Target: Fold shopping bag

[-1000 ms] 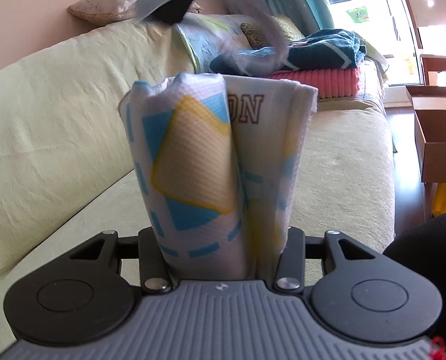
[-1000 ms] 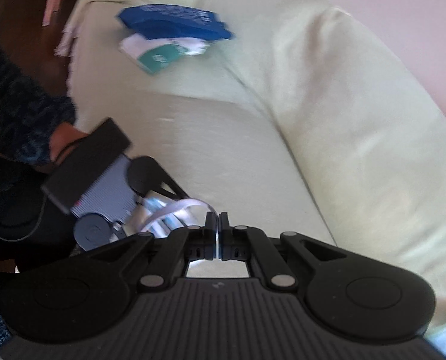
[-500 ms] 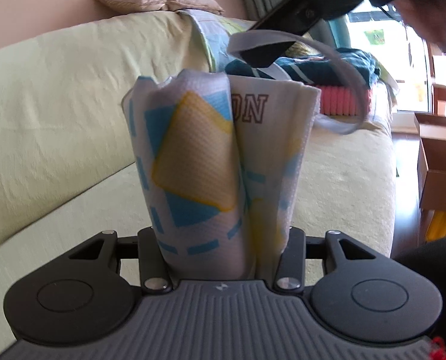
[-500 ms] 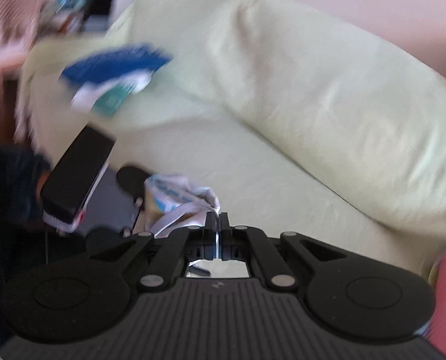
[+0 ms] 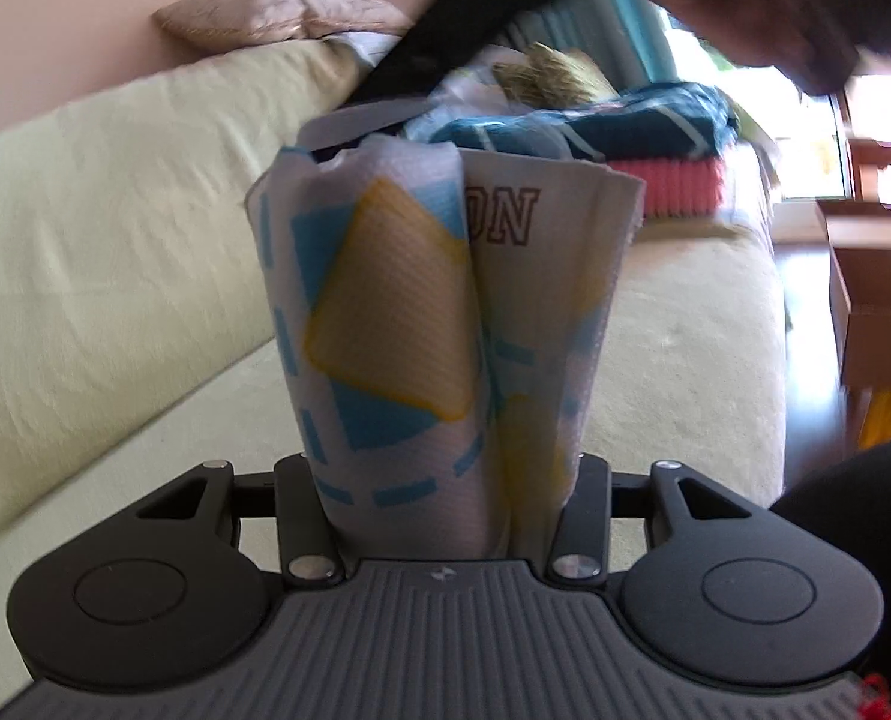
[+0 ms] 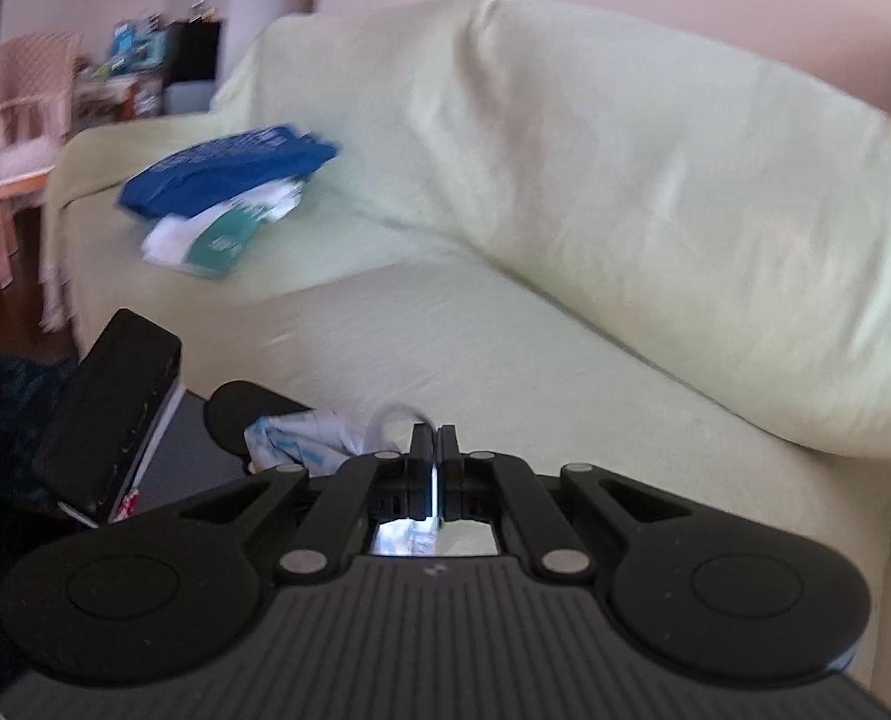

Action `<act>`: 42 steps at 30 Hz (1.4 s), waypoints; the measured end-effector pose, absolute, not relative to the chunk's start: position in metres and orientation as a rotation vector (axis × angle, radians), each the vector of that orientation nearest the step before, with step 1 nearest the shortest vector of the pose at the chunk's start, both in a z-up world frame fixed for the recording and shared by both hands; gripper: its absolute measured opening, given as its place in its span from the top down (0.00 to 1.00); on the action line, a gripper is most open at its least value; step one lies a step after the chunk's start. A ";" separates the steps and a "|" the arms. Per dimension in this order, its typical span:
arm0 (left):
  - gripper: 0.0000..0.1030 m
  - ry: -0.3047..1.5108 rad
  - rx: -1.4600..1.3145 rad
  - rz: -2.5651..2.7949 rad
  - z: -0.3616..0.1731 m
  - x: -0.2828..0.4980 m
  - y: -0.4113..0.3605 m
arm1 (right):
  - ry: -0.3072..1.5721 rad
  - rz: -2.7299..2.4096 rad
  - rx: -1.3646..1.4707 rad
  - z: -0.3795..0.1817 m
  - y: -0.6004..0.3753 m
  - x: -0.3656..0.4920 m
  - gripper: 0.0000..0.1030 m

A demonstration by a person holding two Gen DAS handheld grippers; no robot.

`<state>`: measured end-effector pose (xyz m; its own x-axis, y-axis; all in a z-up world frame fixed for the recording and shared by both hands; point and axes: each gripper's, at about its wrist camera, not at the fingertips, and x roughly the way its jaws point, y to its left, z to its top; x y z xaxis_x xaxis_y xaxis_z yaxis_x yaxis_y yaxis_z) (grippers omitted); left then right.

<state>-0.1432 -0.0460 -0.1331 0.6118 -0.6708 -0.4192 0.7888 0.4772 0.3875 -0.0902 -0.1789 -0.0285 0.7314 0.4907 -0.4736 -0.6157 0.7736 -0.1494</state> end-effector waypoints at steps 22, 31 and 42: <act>0.50 0.240 0.536 -0.892 -0.137 -0.139 -0.043 | 0.555 0.757 -0.432 -0.007 -0.172 -0.093 0.86; 0.50 0.239 0.526 -0.896 -0.136 -0.138 -0.042 | 0.557 0.777 -0.350 0.002 -0.183 -0.098 0.85; 0.49 0.247 0.510 -0.898 -0.136 -0.135 -0.040 | 0.562 0.768 -0.399 -0.009 -0.182 -0.108 0.86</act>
